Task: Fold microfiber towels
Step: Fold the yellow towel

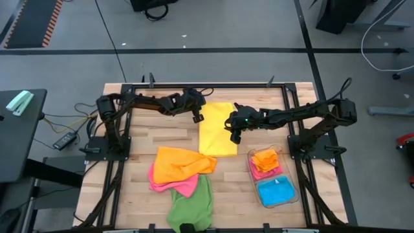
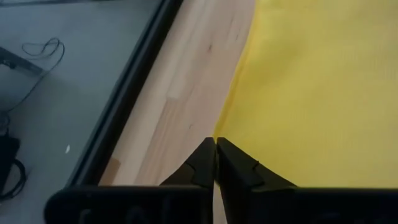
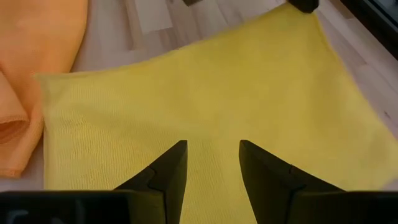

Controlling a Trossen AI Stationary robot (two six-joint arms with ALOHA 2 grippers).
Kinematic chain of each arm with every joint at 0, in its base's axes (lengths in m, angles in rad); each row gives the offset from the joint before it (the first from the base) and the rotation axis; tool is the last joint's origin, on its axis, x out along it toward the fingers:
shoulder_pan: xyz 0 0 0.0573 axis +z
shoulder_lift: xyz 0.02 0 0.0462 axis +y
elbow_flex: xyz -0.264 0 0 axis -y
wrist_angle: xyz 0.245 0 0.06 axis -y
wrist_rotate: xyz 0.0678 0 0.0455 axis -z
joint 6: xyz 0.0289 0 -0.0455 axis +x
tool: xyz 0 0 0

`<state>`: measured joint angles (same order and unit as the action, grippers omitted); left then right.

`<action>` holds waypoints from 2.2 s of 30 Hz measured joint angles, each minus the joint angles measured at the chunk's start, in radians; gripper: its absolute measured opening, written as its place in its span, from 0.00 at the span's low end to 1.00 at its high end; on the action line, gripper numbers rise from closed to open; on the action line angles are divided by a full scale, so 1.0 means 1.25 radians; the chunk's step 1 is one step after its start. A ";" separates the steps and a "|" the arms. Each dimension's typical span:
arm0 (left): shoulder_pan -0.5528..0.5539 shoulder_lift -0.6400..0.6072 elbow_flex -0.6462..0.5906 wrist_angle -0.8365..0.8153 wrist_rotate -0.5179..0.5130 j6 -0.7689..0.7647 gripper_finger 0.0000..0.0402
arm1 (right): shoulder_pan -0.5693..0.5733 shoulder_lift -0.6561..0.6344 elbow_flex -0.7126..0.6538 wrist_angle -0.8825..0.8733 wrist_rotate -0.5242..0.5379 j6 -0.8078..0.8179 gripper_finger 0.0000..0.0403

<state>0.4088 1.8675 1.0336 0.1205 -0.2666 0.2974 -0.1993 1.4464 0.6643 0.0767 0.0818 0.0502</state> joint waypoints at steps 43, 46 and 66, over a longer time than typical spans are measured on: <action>-0.179 -0.063 0.000 -0.230 0.158 0.137 0.41 | 0.070 0.006 0.000 -0.005 0.124 0.043 0.38; -0.151 -0.064 0.000 -0.231 0.120 0.121 0.41 | 0.022 0.006 0.000 -0.008 0.158 0.111 0.39; -0.113 -0.124 0.000 -0.231 0.130 0.107 0.32 | -0.296 0.207 0.258 -0.262 0.007 0.179 0.65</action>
<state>0.2681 1.7130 1.0340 -0.1683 -0.1043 0.4309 -0.5693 1.7052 0.9864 -0.2509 0.0910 0.2740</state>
